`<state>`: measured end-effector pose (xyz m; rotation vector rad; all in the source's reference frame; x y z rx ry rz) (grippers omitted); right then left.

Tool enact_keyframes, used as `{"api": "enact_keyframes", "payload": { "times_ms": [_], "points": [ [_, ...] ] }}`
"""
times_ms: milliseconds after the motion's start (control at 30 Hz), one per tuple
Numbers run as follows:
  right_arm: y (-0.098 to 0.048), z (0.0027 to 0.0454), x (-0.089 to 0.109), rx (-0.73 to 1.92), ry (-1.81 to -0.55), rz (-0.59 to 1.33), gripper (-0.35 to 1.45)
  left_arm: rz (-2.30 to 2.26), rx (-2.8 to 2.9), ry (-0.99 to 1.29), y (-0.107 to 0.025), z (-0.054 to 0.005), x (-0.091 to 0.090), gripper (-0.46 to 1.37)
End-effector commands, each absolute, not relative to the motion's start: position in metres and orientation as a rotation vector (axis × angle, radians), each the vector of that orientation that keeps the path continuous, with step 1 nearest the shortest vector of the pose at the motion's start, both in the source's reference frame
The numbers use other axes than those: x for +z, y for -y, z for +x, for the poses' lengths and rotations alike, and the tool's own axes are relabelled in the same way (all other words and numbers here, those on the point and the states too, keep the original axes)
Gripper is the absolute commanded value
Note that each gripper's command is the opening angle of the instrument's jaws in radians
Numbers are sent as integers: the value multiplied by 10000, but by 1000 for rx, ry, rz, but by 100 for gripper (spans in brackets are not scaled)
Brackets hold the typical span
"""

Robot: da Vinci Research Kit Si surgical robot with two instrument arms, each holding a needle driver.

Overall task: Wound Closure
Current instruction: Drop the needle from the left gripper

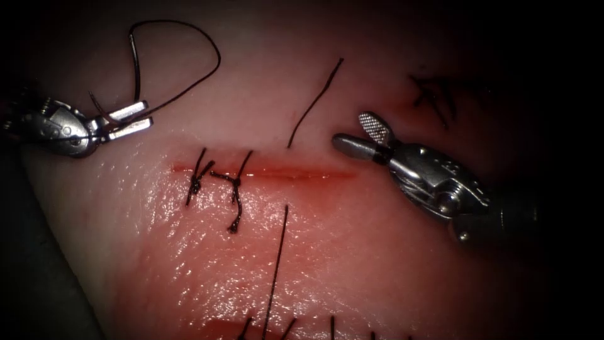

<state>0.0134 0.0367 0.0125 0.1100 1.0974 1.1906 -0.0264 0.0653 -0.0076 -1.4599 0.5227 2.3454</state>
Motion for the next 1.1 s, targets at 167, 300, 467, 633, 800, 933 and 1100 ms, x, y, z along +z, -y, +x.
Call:
{"api": "enact_keyframes", "payload": {
  "times_ms": [167,300,467,633,800,933,1100],
  "points": [
    [-364,133,126,1184,-1092,114,114,-1392,2486,-401,-658,-266,-70,-35],
    [-362,133,124,1183,-1093,115,113,-1302,2593,-375,-665,-267,-63,-35],
    [-361,133,123,1181,-1093,116,112,-1203,2696,-402,-674,-268,-57,-35],
    [-358,134,124,1178,-1095,116,111,-1062,2840,-462,-686,-267,-54,-35],
    [-352,134,128,1172,-1100,114,108,-983,2947,-449,-690,-266,-50,-35],
    [-347,135,130,1166,-1100,113,106,-901,3038,-391,-691,-265,-48,-35],
    [-344,135,132,1162,-1099,114,106,-803,3127,-328,-692,-264,-46,-35]
  ]
}}
